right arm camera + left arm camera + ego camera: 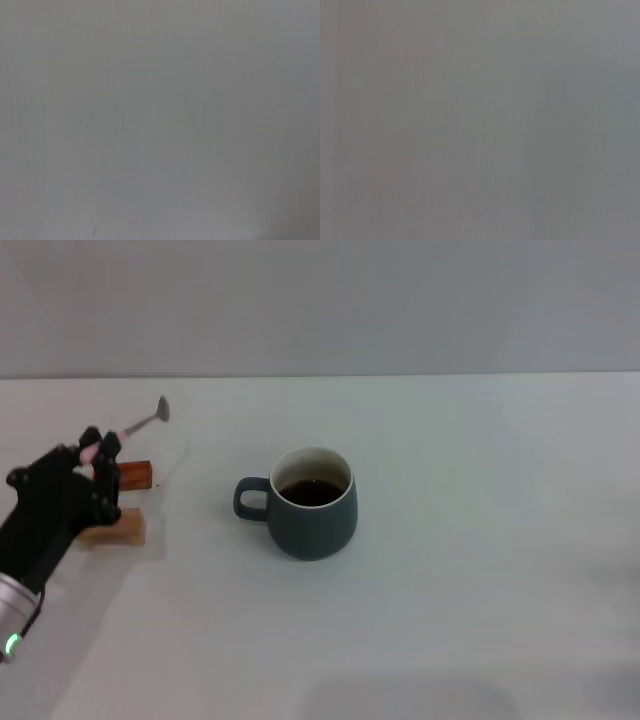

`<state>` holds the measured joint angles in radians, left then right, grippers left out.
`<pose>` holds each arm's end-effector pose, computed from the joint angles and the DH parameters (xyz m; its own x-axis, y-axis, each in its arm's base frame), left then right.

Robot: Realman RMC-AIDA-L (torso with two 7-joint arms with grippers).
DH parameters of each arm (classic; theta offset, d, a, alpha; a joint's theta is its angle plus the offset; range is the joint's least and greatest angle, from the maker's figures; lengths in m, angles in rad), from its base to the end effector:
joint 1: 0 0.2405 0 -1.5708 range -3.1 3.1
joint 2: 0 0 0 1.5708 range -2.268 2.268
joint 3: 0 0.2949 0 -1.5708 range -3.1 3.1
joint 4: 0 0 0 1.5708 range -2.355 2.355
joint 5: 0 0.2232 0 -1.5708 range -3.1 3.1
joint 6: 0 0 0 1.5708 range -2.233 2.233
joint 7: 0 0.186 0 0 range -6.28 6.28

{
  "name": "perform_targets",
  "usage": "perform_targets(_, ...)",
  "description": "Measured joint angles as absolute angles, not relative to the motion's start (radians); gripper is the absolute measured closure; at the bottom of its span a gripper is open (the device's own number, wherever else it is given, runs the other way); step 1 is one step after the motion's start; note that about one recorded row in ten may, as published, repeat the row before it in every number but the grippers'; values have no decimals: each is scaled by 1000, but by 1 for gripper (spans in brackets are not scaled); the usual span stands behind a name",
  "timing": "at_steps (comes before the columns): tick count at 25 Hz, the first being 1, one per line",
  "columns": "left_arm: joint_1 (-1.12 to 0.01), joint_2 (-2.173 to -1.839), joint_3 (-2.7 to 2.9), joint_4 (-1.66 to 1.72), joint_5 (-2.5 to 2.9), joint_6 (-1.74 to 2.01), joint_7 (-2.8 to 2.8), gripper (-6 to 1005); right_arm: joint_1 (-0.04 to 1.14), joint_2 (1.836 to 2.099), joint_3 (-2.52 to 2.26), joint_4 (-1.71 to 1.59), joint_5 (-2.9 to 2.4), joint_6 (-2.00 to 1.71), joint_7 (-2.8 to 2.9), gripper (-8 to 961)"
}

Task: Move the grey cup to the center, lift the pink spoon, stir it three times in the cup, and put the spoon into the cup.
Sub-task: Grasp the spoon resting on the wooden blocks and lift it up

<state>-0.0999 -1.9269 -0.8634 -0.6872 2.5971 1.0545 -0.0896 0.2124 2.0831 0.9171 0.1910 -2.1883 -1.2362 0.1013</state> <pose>-0.3445 0.3236 -0.0438 0.7016 -0.0527 0.7106 0.6626 -0.3187 -0.6778 0.4382 0.3085 -0.0138 0.6876 0.0059 -0.7260 -0.7183 0.1509 -0.6791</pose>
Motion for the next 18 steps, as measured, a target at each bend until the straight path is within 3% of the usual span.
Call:
perform_targets(2,-98,-1898,-862,-745,2598,1021,-90,853,209,2083,918,190,-2187,-1237,101,953)
perform_targets(5,-98,-1898,-862,-745,2598,1021,-90,853,205,2083,919,190,-2187,-1237,101,953)
perform_targets(6,-92,-1872,-871,-815,2632,980,-98,852,204,2083,919,190,-2187,-1238,101,953)
perform_targets(7,-82,-1867,-885,-847,2655,962,-103,852,203,2083,919,190,-2187,-1238,101,953)
perform_targets(13,-76,-1866,-892,-863,2666,953,-104,853,199,2082,936,179,-2183,-1238,101,953)
perform_targets(18,9,-1859,-993,-1030,2844,833,-138,853,199,2082,974,154,-2181,-1238,101,954)
